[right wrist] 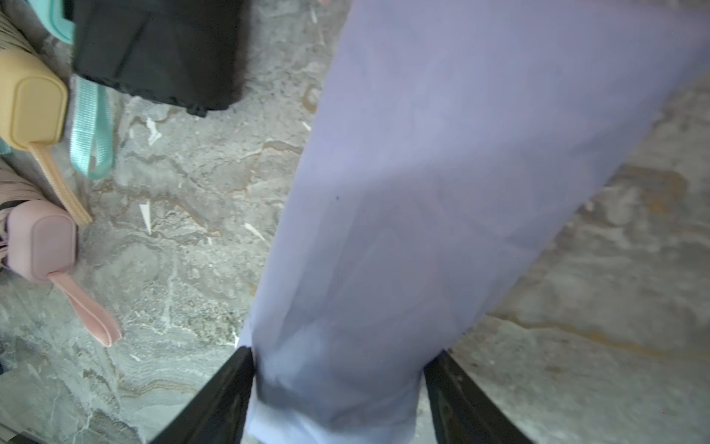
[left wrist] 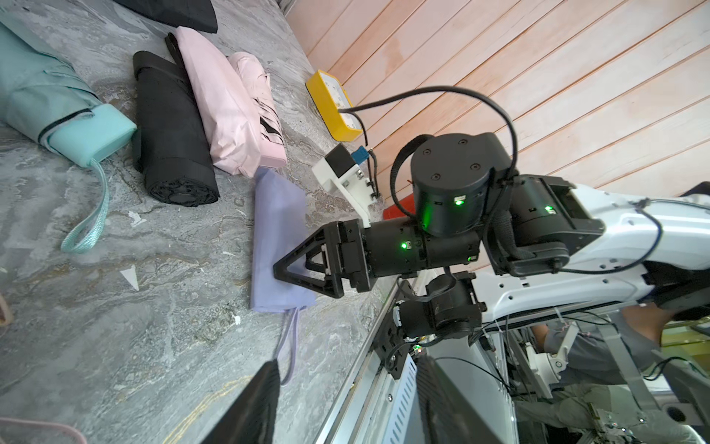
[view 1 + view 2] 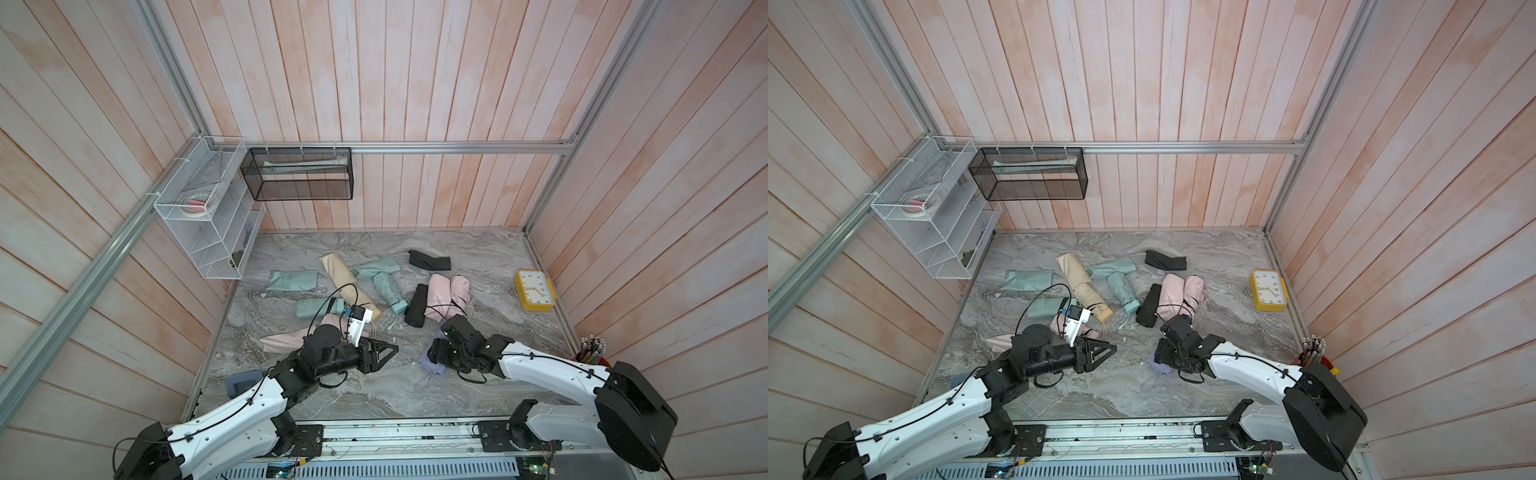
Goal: Take umbrellas out of sleeves
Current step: Move the umbrella to the center of the board.
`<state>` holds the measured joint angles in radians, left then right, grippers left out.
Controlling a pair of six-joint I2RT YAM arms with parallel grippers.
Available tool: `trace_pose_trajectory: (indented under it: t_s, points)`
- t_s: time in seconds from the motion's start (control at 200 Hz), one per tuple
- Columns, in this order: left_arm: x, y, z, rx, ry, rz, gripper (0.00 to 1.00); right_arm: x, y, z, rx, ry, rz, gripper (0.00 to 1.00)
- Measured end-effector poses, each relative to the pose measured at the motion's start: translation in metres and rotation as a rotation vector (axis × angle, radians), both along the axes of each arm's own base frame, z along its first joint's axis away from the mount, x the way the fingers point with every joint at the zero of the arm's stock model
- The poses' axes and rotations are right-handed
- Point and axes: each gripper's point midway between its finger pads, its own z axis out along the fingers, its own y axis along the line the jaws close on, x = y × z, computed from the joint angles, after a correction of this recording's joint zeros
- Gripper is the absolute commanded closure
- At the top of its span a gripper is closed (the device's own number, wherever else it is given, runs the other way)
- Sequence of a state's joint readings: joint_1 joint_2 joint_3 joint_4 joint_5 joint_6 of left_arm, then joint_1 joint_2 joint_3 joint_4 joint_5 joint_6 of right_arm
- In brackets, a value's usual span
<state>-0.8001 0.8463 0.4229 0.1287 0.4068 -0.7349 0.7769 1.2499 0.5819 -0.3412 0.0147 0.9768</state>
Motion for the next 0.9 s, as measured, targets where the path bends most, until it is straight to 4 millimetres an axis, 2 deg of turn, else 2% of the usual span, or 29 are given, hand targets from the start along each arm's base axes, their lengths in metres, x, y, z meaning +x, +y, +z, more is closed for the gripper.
trace_pose_trajectory:
  t_s: [0.17, 0.305, 0.41, 0.62, 0.71, 0.81, 0.9]
  points:
    - [-0.001, 0.005, 0.004, -0.011, -0.008, 0.020, 0.40, 0.017, -0.017, 0.008, -0.048, -0.059, -0.072, 0.25]
    - [-0.002, 0.009, -0.009, 0.001, 0.018, 0.033, 0.40, 0.030, -0.035, 0.007, -0.084, -0.078, -0.124, 0.25]
    - [-0.002, 0.009, -0.017, 0.016, 0.036, 0.037, 0.40, 0.037, -0.039, 0.004, -0.129, -0.082, -0.114, 0.25]
    - [0.001, 0.006, -0.033, 0.058, 0.066, 0.034, 0.40, 0.056, -0.023, -0.004, -0.166, -0.092, -0.039, 0.36]
    - [0.001, 0.005, -0.038, 0.072, 0.073, 0.032, 0.40, 0.060, -0.014, -0.004, -0.165, -0.116, -0.020, 0.48]
    - [0.002, 0.005, -0.040, 0.080, 0.070, 0.029, 0.40, 0.059, -0.003, 0.000, -0.168, -0.153, 0.022, 0.58]
    - [0.002, 0.005, -0.041, 0.086, 0.059, 0.025, 0.41, 0.050, 0.011, 0.001, -0.171, -0.172, 0.092, 0.59]
